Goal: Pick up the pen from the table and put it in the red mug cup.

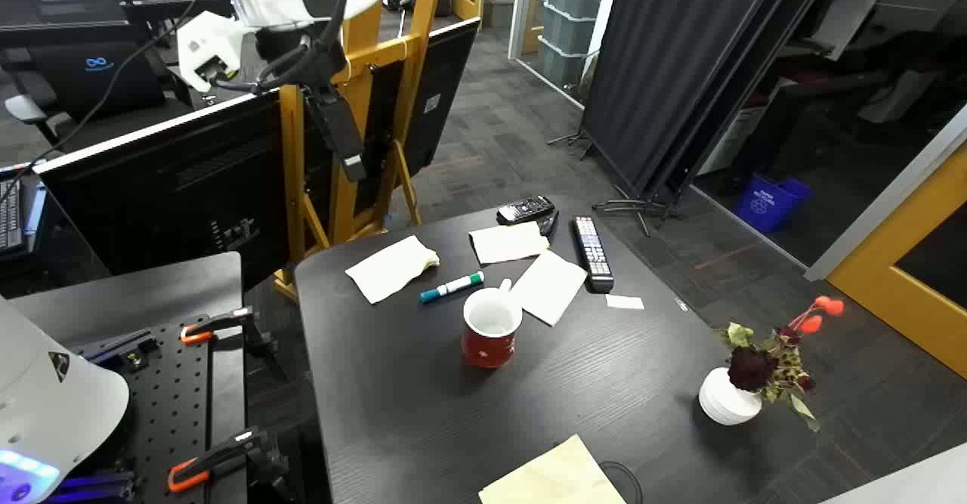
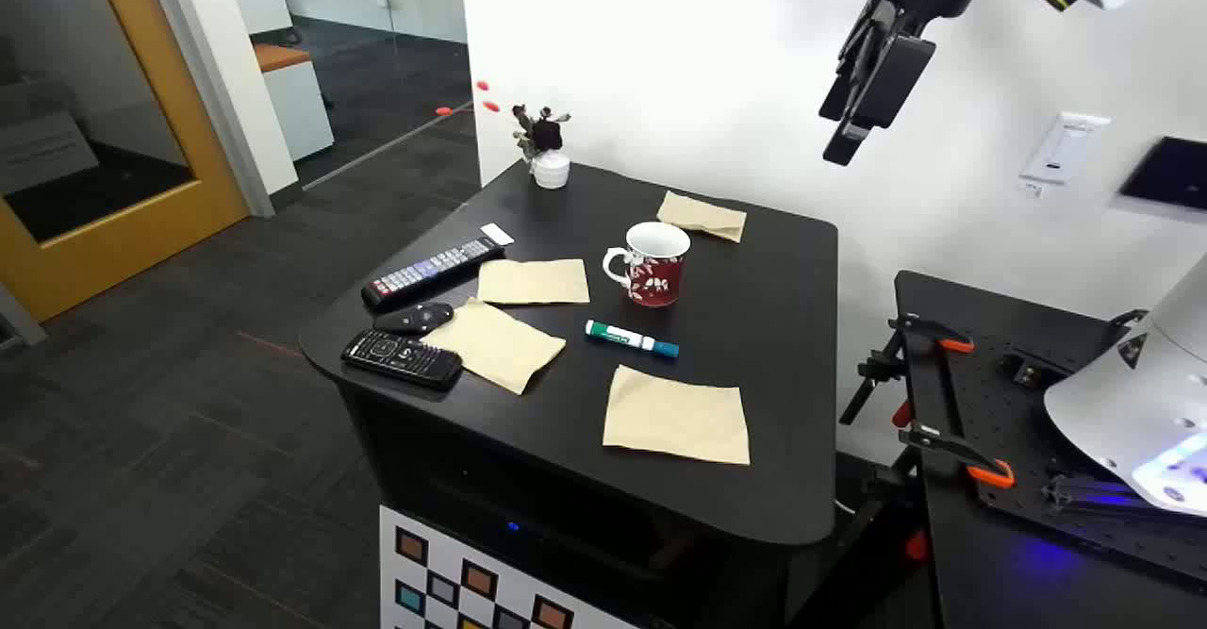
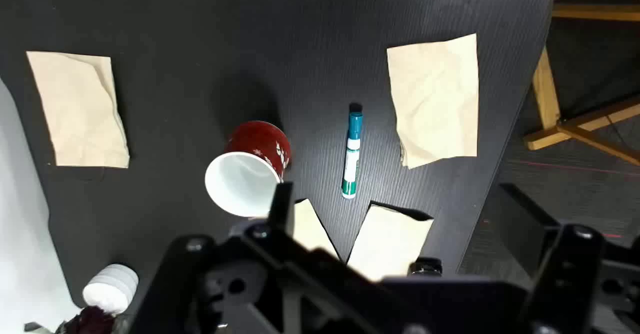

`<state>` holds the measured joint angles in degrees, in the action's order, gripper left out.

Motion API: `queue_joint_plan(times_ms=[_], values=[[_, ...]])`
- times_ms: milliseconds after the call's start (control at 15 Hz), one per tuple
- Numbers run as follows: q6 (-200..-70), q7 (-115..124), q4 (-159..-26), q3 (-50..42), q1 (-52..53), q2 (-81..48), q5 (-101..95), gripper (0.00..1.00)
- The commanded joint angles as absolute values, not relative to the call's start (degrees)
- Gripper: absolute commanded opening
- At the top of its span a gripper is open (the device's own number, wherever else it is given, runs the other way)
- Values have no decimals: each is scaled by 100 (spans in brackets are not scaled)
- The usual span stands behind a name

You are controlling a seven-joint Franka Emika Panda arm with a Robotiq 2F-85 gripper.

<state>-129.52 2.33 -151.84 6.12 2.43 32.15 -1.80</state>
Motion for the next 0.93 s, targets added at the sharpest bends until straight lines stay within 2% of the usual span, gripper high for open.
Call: queue_joint_plan(times_ms=[0, 333, 867], values=[[-12935, 259, -15173, 568, 290, 3213, -212, 100], [-12935, 259, -15173, 568, 290, 3213, -212, 100], [-13337, 155, -14476, 514, 237, 1852, -303, 100]])
